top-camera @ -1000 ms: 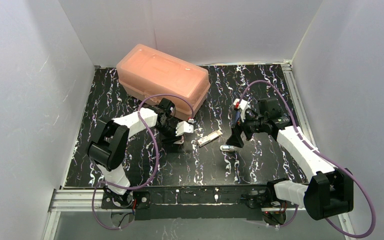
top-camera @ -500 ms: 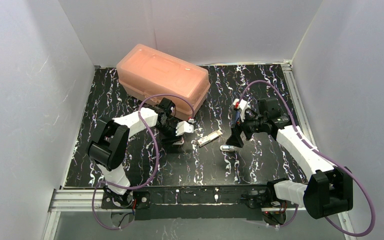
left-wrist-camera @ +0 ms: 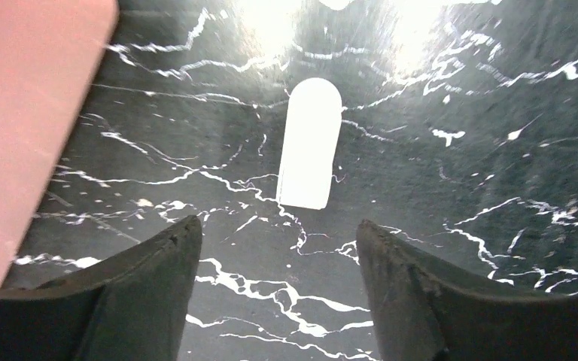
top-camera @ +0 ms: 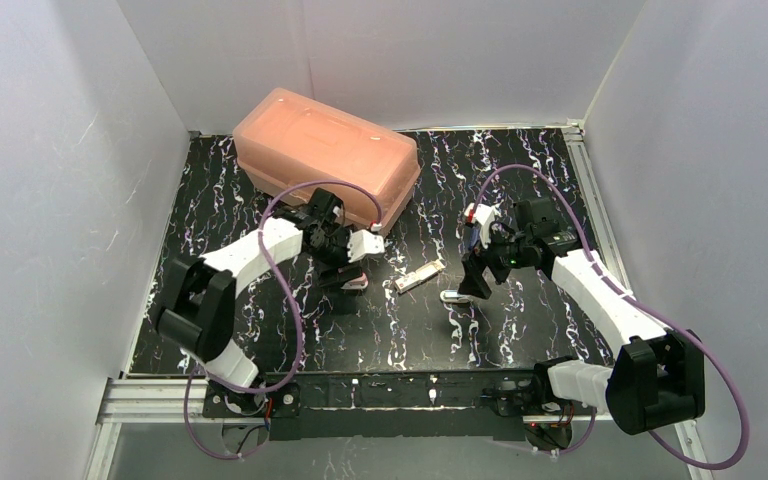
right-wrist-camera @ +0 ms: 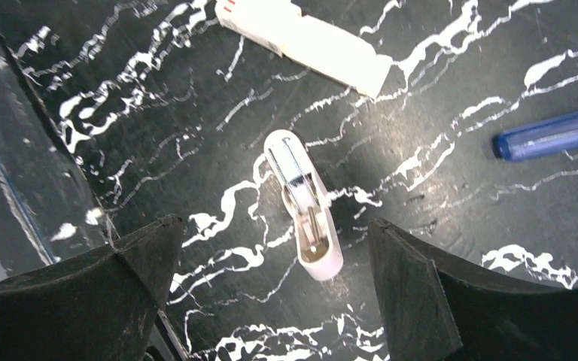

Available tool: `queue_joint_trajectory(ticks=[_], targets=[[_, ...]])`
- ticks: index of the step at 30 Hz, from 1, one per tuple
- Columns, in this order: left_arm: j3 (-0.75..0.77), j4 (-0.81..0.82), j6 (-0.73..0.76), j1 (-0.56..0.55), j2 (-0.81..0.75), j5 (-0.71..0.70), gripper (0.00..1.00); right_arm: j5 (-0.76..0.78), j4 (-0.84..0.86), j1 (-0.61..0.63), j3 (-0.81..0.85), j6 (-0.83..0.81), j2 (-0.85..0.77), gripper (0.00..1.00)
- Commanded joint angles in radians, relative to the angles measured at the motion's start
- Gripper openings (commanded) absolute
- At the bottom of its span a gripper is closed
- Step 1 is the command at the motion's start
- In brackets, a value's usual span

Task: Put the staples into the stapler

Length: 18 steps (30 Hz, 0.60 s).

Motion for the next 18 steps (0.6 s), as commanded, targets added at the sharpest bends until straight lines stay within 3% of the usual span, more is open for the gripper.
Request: queue_joint_trajectory(ticks=[1, 8, 14, 18], targets=[[-0.031, 0.002, -0.051, 0.002, -0.158, 0.129, 0.77, 0.113, -0.109, -0.003, 0.055, -0.101, -0.001, 0.99], [-0.033, 0.005, -0.082, -0.002, -0.249, 0.378, 0.82, 0.183, -0.228, -0.003, 0.051, -0.341, -0.01, 0.98], [-0.015, 0.018, -0.093, -0.009, -0.228, 0.439, 0.79, 0.209, -0.218, -0.002, 0.055, -0.465, 0.034, 0.9], [-0.043, 0.138, -0.158, -0.019, -0.214, 0.503, 0.75, 0.2, -0.211, -0.004, 0.066, -0.524, 0.08, 0.84]])
